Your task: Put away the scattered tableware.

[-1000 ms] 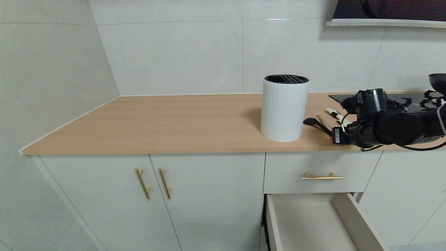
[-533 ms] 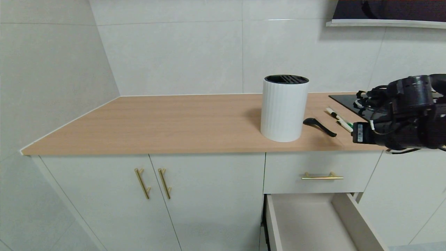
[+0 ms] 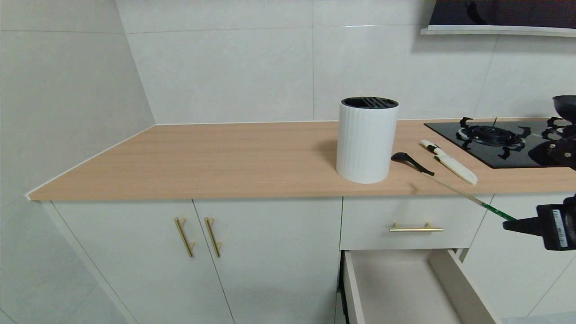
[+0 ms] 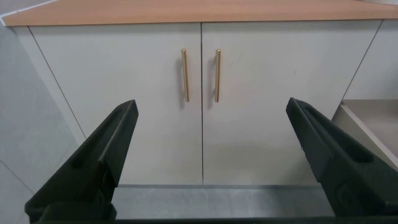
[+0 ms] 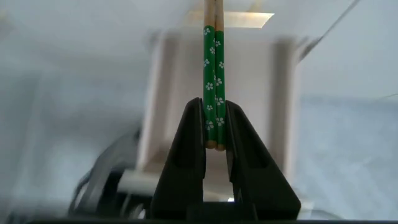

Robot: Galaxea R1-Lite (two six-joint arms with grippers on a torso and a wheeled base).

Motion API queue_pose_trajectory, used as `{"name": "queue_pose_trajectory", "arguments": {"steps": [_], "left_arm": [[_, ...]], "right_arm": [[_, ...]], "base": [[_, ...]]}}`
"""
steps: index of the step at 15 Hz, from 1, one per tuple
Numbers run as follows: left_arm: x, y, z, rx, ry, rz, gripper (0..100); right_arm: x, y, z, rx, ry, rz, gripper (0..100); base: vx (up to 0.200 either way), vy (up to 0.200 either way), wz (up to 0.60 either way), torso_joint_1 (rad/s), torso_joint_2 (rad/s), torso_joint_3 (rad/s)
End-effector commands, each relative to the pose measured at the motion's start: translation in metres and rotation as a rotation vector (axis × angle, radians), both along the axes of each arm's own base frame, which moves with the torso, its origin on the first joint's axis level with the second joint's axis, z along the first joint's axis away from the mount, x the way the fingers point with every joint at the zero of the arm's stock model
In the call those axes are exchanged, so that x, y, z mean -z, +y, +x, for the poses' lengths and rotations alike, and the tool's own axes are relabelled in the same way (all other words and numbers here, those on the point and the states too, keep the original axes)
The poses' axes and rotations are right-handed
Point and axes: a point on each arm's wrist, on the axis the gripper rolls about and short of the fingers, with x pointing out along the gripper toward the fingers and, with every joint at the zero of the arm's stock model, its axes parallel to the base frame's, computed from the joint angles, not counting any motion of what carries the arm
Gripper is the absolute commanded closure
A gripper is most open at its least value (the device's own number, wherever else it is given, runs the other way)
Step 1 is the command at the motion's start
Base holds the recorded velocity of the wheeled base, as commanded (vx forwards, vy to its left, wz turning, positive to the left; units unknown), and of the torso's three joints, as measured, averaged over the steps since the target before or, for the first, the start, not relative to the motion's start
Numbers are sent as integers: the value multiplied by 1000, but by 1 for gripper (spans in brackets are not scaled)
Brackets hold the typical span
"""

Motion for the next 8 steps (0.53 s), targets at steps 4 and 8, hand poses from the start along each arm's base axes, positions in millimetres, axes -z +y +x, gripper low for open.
{"name": "queue_pose_trajectory", "arguments": {"steps": [4, 8], "left_arm": [[0, 0, 0, -1, 0, 0, 0], [0, 0, 0, -1, 0, 0, 0]], "right_arm": [[-15, -1, -23, -121, 34, 68, 100], [14, 8, -5, -201, 123, 10, 100]], "base": [[0, 0, 0, 0, 0, 0], [0, 0, 0, 0, 0, 0]]}}
